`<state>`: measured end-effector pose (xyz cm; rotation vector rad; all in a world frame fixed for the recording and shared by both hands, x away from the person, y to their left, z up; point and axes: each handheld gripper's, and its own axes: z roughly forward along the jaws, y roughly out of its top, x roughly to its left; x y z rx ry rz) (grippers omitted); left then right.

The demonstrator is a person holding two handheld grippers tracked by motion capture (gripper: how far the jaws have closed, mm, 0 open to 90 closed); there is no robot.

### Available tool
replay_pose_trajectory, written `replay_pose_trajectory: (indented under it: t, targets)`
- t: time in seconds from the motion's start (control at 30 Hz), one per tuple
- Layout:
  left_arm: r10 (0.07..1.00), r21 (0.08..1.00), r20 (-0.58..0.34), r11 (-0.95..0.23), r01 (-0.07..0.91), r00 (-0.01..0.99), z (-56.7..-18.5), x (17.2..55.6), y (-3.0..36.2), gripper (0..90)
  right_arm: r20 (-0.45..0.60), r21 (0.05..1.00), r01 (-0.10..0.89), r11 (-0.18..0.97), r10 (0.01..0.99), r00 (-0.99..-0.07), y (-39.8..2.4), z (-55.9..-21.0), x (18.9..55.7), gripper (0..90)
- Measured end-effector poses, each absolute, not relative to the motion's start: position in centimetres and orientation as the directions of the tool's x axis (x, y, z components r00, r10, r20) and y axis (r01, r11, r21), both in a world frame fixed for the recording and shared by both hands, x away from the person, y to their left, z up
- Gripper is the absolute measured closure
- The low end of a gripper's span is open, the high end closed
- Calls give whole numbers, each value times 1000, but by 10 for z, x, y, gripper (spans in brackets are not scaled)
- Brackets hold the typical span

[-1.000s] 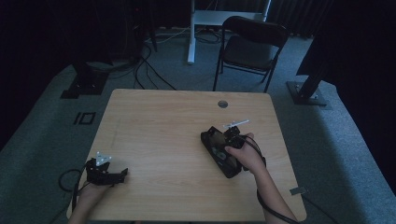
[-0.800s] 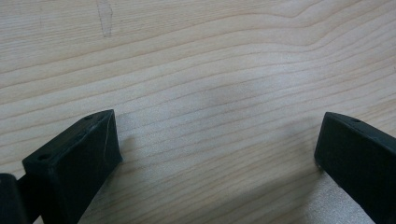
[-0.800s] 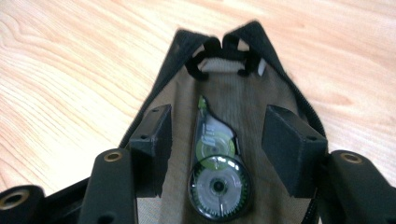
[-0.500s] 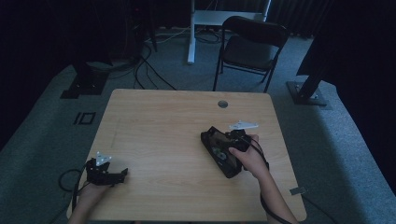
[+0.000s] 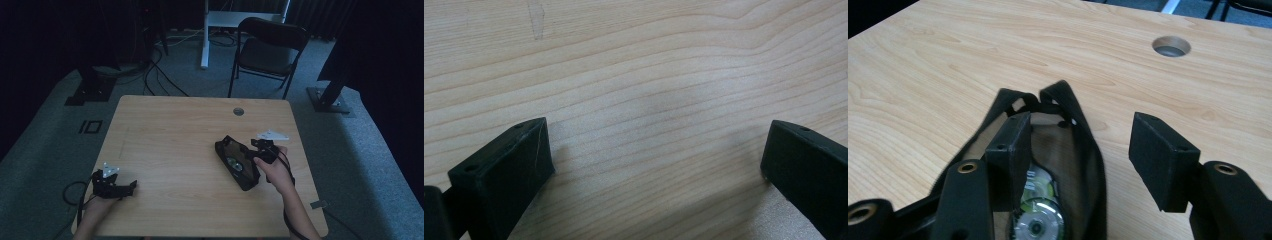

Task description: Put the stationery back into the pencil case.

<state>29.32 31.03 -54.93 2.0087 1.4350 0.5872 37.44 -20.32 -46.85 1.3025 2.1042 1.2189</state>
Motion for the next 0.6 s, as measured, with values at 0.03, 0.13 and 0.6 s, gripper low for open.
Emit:
replay_pose_trajectory:
  t: [0.03, 0.13, 0.6]
  targets:
    - [948, 688, 13, -240, 685, 319, -549, 293, 310, 2, 119, 829, 528, 186, 863, -491, -205, -469, 374, 413]
    - [947, 688, 13, -241, 685, 320, -549, 293, 310, 2, 137, 833, 532, 156, 872, -471, -212, -471, 374, 401]
    - [947, 688, 13, -240, 685, 320, -549, 293, 310, 2, 134, 840, 533, 101, 913, -386, -243, -488, 368, 394]
